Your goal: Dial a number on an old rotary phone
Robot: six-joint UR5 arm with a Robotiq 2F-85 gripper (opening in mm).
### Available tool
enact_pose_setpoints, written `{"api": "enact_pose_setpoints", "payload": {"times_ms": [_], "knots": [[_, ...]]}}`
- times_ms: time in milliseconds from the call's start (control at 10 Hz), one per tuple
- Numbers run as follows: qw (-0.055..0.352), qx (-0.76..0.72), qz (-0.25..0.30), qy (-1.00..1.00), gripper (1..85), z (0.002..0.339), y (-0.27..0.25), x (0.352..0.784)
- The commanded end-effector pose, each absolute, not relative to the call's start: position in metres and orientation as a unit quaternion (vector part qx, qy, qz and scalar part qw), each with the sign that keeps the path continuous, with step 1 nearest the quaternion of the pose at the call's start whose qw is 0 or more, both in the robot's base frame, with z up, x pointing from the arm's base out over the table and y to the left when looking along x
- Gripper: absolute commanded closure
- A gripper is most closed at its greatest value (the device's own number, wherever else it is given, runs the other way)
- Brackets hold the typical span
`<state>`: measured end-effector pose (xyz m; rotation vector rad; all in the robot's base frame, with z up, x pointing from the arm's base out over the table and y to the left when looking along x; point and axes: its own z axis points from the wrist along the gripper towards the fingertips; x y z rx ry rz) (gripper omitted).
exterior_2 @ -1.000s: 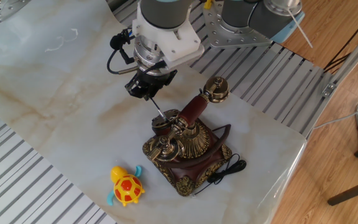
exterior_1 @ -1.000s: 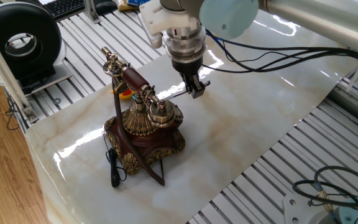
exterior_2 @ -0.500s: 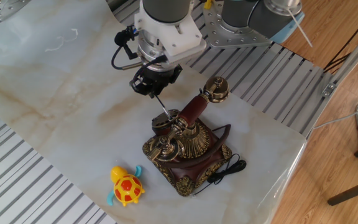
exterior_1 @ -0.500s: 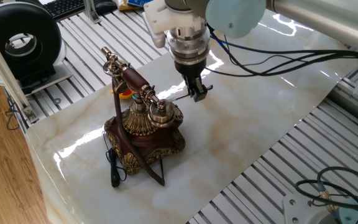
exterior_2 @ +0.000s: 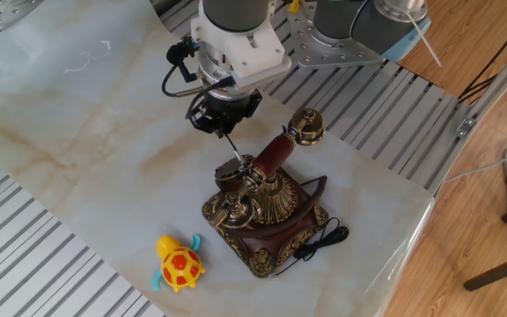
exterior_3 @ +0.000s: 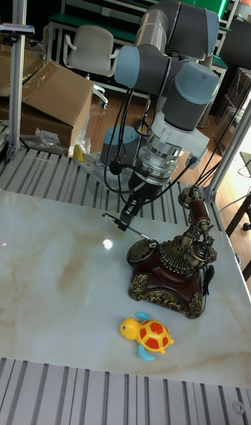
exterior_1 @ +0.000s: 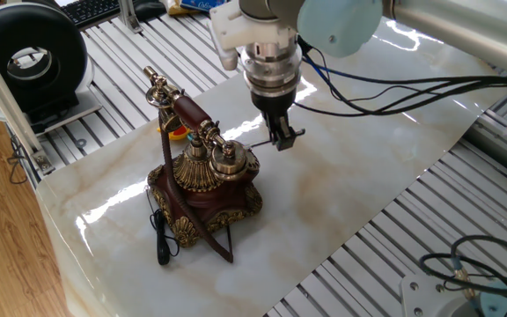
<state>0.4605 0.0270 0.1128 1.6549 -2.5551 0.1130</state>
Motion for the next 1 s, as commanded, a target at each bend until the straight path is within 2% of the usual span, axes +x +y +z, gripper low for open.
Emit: {"api": "enact_pose_setpoints", "payload": {"times_ms": [0, 500, 900], "knots": [[0.044, 0.505, 0.007, -0.862, 84.3, 0.113, 0.034, 0.452], [0.051, 0.442, -0.034, -0.895, 84.3, 0.11, 0.046, 0.44], [0.057, 0.417, -0.035, -0.907, 84.3, 0.11, 0.037, 0.433]]}}
